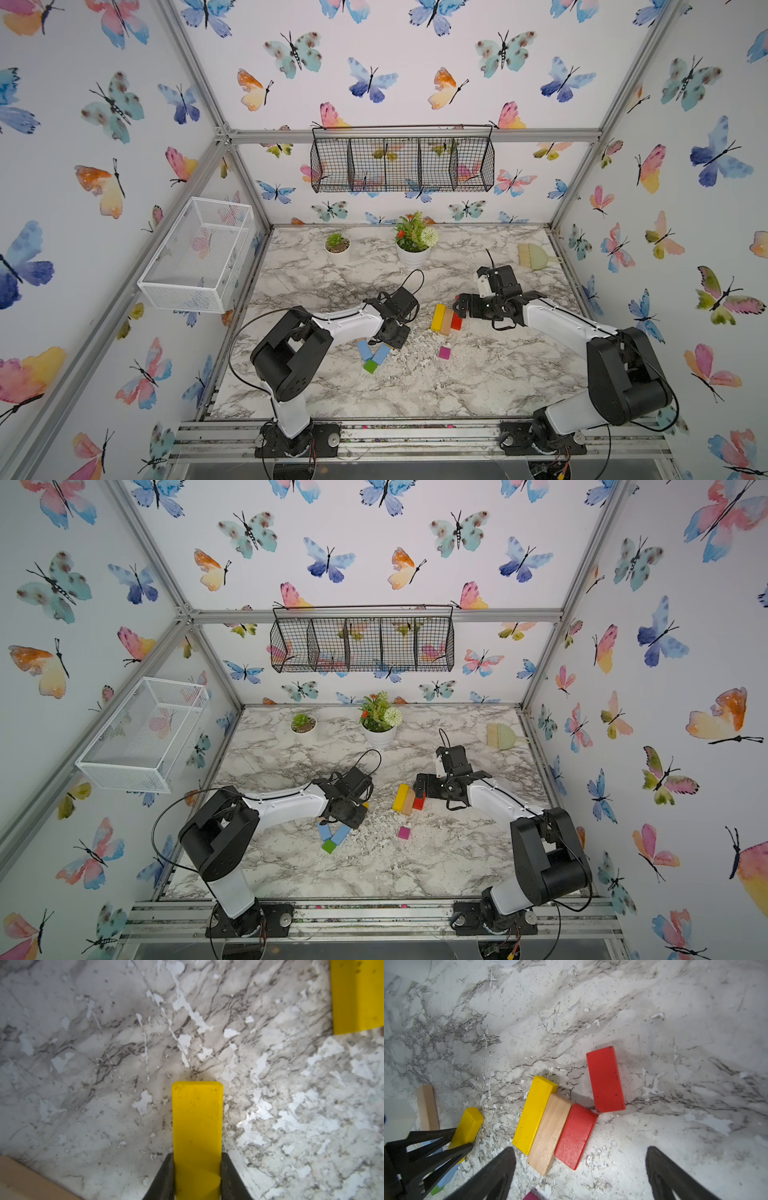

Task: Assemble the letter v with building blocks
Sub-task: Assemble the building block at the center of the board.

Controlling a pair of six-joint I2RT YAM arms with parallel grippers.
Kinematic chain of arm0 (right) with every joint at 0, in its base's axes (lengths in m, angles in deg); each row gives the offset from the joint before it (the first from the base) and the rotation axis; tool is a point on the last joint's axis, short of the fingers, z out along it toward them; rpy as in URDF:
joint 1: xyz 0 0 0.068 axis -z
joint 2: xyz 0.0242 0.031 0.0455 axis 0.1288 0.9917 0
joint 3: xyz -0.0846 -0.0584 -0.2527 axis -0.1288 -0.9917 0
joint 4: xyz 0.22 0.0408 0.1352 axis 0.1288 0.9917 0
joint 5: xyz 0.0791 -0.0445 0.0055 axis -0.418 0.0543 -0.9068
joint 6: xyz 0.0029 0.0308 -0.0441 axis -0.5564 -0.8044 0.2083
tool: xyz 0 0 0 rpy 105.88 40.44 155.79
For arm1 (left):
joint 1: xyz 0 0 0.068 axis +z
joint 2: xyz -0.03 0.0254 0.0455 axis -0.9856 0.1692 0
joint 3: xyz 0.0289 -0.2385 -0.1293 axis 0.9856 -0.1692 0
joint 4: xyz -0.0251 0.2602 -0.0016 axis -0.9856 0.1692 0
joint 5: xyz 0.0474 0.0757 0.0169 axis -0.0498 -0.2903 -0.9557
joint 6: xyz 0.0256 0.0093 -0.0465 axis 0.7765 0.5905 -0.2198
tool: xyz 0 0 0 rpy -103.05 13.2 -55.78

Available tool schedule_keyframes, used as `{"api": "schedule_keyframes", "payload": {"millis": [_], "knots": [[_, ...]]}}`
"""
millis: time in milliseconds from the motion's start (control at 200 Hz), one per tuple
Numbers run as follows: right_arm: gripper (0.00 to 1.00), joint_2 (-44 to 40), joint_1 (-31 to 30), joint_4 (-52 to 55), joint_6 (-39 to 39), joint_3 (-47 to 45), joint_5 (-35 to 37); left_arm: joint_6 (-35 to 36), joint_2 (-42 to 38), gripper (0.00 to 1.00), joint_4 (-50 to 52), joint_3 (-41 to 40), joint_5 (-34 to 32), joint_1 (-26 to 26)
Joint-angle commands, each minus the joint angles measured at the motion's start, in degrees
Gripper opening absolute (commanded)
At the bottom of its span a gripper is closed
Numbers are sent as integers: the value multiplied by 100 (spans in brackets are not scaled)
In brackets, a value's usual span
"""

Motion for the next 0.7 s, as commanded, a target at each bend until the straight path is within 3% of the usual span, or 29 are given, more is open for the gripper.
{"api": "schedule_keyframes", "payload": {"millis": [0,255,506,696], "knots": [[99,56,23,51,43,-59,-68,-33,-111,40,49,-19,-144,-25],[99,47,23,55,45,-77,-63,-94,-73,68,13,6,-273,-25],[100,-16,-58,222,163,-5,213,-111,-307,79,106,425,-834,-19],[100,59,-633,598,203,185,1007,-33,-700,87,197,878,-1566,85]]}}
